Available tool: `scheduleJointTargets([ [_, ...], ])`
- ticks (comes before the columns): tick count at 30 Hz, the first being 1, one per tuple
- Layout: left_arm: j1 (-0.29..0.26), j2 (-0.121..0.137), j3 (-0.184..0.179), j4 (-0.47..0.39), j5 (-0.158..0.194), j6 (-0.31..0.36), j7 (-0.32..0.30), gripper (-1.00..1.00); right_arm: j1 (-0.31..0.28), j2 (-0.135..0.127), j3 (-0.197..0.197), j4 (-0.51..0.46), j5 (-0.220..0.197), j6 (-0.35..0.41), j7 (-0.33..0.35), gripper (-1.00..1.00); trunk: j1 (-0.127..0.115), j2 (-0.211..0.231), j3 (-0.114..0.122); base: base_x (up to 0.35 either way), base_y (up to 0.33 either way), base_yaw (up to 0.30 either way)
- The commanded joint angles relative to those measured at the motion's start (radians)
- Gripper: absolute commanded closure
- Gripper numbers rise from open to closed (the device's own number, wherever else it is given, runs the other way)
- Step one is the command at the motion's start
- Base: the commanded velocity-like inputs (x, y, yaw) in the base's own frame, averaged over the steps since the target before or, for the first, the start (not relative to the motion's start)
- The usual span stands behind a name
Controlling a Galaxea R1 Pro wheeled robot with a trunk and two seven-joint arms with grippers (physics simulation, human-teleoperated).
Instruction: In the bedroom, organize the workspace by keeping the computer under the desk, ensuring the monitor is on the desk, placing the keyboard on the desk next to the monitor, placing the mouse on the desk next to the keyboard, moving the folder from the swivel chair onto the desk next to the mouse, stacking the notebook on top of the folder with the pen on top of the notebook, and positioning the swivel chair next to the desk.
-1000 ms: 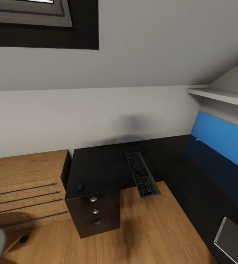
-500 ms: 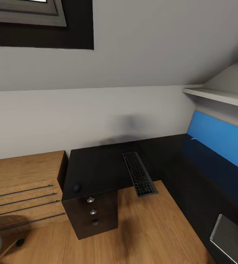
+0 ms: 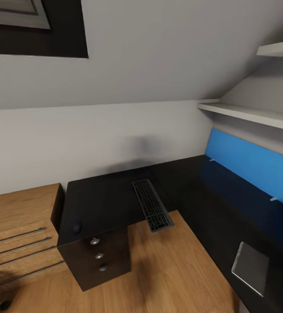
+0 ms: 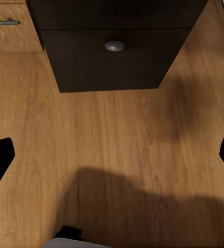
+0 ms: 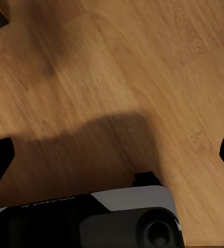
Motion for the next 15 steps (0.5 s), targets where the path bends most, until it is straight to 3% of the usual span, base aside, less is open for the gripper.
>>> scheduleJointTargets([
  [1,-0.001,0.000,-0.008,0.000,0.001,-0.003,0.010,-1.00,-0.001,0.000,0.009,0.001,-0.007,-0.004,-0.004,-1.00,0.000,-0.002,-0.002,0.000,0.000,-0.249],
  [15,-0.001,-0.006,-0.008,0.001,0.001,-0.003,0.010,-1.00,-0.001,0.000,0.009,0.005,0.001,-0.004,-0.004,-1.00,0.000,-0.002,-0.002,0.000,0.000,-0.261],
])
